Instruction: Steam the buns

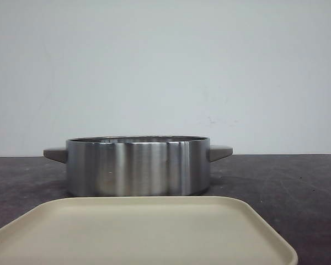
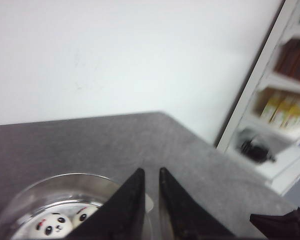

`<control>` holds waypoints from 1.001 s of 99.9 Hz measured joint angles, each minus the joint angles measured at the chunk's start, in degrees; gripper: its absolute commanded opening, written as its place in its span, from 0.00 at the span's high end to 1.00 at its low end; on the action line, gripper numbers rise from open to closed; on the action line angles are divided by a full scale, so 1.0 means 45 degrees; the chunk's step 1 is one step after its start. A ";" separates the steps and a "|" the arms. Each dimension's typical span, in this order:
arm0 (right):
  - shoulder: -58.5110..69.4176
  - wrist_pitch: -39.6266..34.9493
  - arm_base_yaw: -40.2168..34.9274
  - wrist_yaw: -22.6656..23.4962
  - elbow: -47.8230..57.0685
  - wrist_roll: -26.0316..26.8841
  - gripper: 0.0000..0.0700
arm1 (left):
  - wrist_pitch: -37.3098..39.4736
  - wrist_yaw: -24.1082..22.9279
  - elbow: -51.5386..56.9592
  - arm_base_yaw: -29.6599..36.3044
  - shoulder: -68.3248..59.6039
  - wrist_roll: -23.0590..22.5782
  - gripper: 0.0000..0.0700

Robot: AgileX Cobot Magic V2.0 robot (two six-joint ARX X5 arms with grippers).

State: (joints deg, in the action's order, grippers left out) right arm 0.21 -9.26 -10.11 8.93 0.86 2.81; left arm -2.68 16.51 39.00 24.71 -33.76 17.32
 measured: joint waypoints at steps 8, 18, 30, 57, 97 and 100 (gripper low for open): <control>0.0000 0.0000 0.0000 0.0000 0.0000 0.0000 0.98 | 0.0165 -0.0010 -0.1603 -0.0457 0.1180 0.0311 1.00; 0.0000 0.0000 0.0000 0.0000 0.0000 0.0000 0.98 | 0.0155 -0.0005 -0.2895 -0.1307 0.2555 0.0029 1.00; 0.0000 0.0000 0.0000 0.0000 0.0000 0.0000 0.98 | 0.0418 -0.0015 -0.4022 -0.2686 0.4065 -0.0466 1.00; 0.0000 0.0000 0.0000 0.0000 0.0000 0.0000 0.98 | 0.0350 -0.2142 -0.6688 -0.5056 0.5965 -0.0816 1.00; 0.0000 0.0000 0.0000 0.0005 0.0000 -0.0005 0.98 | -0.0860 -0.3793 -0.8262 -0.5265 0.7456 -0.1073 1.00; 0.0000 0.0000 0.0000 0.0005 0.0000 -0.0005 0.98 | -0.1248 -0.3793 -0.8262 -0.5270 0.7456 -0.1083 1.00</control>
State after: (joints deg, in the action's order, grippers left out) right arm 0.21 -9.26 -10.11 8.95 0.86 2.79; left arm -8.29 -0.56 1.83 0.99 -0.21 12.45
